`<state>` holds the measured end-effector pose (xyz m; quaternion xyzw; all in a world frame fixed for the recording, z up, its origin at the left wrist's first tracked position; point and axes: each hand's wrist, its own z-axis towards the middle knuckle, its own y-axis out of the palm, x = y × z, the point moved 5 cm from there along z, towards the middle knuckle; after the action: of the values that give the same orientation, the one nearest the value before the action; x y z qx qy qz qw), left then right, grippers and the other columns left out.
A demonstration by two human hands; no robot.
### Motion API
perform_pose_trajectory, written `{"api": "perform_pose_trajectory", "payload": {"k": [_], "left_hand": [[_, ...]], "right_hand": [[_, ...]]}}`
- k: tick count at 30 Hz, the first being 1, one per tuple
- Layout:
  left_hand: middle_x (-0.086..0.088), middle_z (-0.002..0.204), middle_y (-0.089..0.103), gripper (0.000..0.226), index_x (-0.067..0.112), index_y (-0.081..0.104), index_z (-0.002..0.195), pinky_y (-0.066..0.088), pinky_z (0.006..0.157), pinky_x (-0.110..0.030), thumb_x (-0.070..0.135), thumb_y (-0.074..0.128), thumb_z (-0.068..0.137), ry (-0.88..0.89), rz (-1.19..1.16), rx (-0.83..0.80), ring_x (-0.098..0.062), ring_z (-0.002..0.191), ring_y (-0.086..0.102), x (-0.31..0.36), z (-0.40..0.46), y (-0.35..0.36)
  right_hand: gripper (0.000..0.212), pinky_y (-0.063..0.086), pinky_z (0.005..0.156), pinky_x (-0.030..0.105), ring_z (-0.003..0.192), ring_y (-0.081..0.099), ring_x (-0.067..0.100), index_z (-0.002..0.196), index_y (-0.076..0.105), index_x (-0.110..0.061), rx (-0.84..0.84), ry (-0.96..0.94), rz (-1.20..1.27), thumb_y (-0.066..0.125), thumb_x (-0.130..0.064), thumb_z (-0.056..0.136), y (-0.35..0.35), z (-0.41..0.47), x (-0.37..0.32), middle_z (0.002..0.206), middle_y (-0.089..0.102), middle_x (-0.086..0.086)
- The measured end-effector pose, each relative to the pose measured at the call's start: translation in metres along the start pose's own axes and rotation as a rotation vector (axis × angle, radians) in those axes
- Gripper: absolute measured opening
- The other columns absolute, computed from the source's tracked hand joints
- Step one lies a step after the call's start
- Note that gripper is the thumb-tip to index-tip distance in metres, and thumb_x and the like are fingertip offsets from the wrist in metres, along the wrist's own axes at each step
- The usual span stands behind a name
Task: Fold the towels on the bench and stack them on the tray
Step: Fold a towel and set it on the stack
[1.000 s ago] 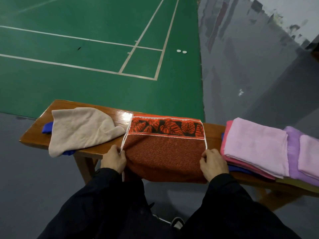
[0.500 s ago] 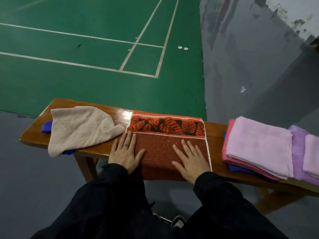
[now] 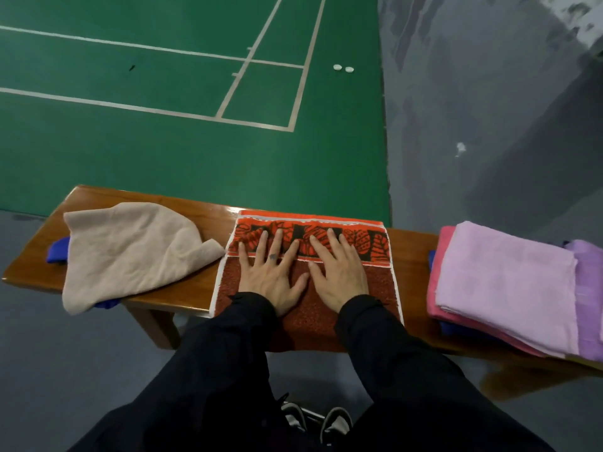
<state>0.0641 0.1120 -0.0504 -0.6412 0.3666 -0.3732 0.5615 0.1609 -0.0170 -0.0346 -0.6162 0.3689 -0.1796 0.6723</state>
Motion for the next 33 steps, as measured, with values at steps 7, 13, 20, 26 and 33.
{"api": "perform_pose_trajectory", "payload": {"k": [7,13,20,26,33], "left_hand": [[0.003,0.17,-0.013,0.102,0.037,-0.005,0.161,0.0,0.118,-0.065,0.095,0.002,0.078,-0.197,-0.06,-0.065,-0.018,0.156,-0.015,-0.044,0.01,-0.003],[-0.007,0.17,0.011,0.074,0.03,0.023,0.159,-0.006,0.119,-0.065,0.069,0.02,0.097,-0.112,-0.034,0.014,-0.028,0.157,-0.005,-0.043,0.03,-0.021],[-0.006,0.154,0.044,0.079,0.025,0.036,0.15,0.03,0.112,-0.054,0.052,0.061,0.081,-0.093,-0.032,-0.252,-0.035,0.14,0.038,-0.066,0.093,-0.055],[-0.009,0.124,0.061,0.041,0.021,0.062,0.117,0.04,0.098,-0.042,0.046,0.065,0.083,0.102,0.11,-0.247,-0.033,0.12,0.052,-0.057,0.091,-0.062],[-0.005,0.096,0.068,0.026,0.015,0.062,0.104,0.044,0.073,-0.03,0.021,0.077,0.084,0.165,-0.377,-0.201,-0.03,0.093,0.065,-0.062,0.07,-0.09]], "right_hand": [[0.069,-0.001,0.128,0.047,0.159,-0.003,0.024,0.164,0.009,-0.035,-0.026,0.142,-0.135,0.019,-0.064,0.102,0.003,0.001,0.035,0.173,0.001,0.003],[0.058,0.02,0.125,0.052,0.153,0.025,0.031,0.154,0.04,-0.028,0.018,0.102,-0.067,0.031,-0.046,0.1,-0.02,0.038,0.045,0.165,0.034,0.007],[0.069,0.048,0.103,0.046,0.123,0.055,0.04,0.152,0.041,-0.022,-0.277,0.248,-0.043,0.062,-0.036,0.087,-0.056,0.071,0.087,0.131,0.059,0.015],[0.032,0.048,0.094,0.04,0.114,0.052,0.027,0.113,0.064,-0.028,-0.347,0.121,-0.085,0.072,-0.037,0.083,-0.063,0.062,0.085,0.119,0.053,0.002],[0.027,0.049,0.069,0.032,0.087,0.067,0.026,0.103,0.062,-0.02,-0.424,0.149,0.191,0.077,-0.026,0.081,-0.082,0.051,0.067,0.094,0.07,0.002]]}}
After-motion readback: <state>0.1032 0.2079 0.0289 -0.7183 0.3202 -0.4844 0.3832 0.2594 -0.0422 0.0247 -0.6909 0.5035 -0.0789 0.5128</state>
